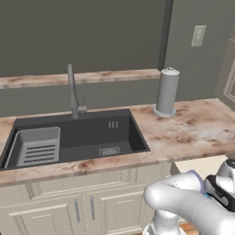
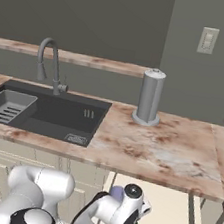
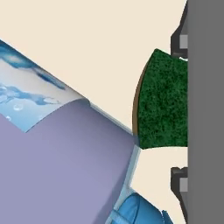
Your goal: Restock the sink supplies by placing the sponge and soap dispenser on the counter and next to the sink. Make sure the soap dispenser is upright.
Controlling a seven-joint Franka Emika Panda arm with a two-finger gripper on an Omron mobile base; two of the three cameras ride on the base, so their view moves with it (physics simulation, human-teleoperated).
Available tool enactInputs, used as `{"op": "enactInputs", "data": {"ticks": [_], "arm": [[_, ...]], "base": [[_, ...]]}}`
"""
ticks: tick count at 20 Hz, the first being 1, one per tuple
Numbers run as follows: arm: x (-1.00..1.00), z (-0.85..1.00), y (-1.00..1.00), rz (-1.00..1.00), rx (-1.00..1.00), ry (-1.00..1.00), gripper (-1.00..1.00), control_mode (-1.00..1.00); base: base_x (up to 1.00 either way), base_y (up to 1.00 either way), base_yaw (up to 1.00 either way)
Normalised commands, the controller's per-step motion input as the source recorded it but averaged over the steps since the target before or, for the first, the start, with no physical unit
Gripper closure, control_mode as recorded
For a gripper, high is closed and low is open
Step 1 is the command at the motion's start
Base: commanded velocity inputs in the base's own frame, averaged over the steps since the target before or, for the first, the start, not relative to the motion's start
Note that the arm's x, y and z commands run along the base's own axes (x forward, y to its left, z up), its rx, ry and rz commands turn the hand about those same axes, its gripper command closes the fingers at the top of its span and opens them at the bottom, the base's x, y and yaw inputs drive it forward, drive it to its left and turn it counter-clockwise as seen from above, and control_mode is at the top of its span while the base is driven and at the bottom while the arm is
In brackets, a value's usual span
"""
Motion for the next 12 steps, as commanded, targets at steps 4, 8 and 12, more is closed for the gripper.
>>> {"op": "enactInputs", "data": {"ticks": [4, 8, 12], "arm": [[-0.05, -0.01, -0.02, -0.12, 0.0, -0.12, -1.0, -1.0], [0.0, -0.2, 0.0, -0.13, 0.0, -0.01, -1.0, -1.0], [0.0, -0.1, -0.07, -0.11, 0.03, 0.0, -1.0, -1.0]], "base": [[0.0, 0.0, 0.0], [0.0, 0.0, 0.0], [0.0, 0.0, 0.0]]}}
